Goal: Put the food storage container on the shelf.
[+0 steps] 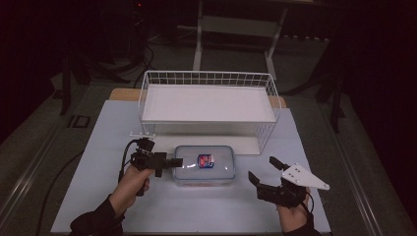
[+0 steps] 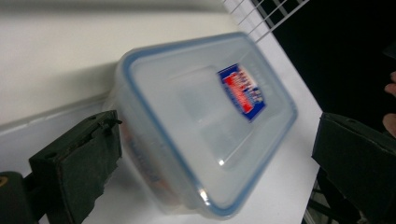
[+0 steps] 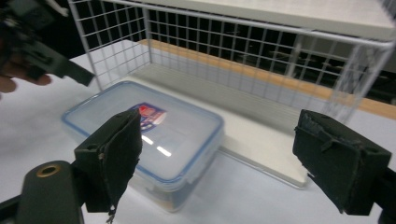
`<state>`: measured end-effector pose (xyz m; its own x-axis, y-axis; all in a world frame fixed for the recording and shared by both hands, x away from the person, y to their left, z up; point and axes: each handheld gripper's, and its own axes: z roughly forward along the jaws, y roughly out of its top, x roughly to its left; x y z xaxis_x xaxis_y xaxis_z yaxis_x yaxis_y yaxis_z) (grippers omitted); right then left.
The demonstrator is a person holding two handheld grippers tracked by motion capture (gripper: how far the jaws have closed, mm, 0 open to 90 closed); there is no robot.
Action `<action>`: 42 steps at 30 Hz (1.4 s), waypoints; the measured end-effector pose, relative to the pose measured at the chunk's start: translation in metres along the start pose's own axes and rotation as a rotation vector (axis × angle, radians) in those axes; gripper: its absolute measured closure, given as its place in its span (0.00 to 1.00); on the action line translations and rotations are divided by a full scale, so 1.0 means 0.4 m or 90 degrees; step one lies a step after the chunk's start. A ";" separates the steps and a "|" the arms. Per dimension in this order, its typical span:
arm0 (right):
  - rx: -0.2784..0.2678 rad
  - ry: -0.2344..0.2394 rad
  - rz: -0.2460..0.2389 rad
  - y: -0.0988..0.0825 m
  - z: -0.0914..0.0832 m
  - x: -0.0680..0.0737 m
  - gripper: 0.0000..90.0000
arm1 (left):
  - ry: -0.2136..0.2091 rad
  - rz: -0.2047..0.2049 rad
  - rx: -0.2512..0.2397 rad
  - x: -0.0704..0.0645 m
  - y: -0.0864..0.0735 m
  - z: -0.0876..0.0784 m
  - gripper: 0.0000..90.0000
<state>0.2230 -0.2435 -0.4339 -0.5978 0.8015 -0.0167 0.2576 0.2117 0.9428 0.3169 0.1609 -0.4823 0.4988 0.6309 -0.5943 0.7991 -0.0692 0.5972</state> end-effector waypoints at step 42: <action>0.198 0.180 0.240 -0.069 0.131 -0.067 0.25 | -0.124 -0.100 0.070 0.072 -0.030 0.035 0.63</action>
<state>0.2717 -0.2415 -0.4768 -0.5897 0.6820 0.4326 0.6790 0.1285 0.7228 0.3265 0.1692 -0.5142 0.4127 0.4805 -0.7738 0.8980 -0.0721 0.4341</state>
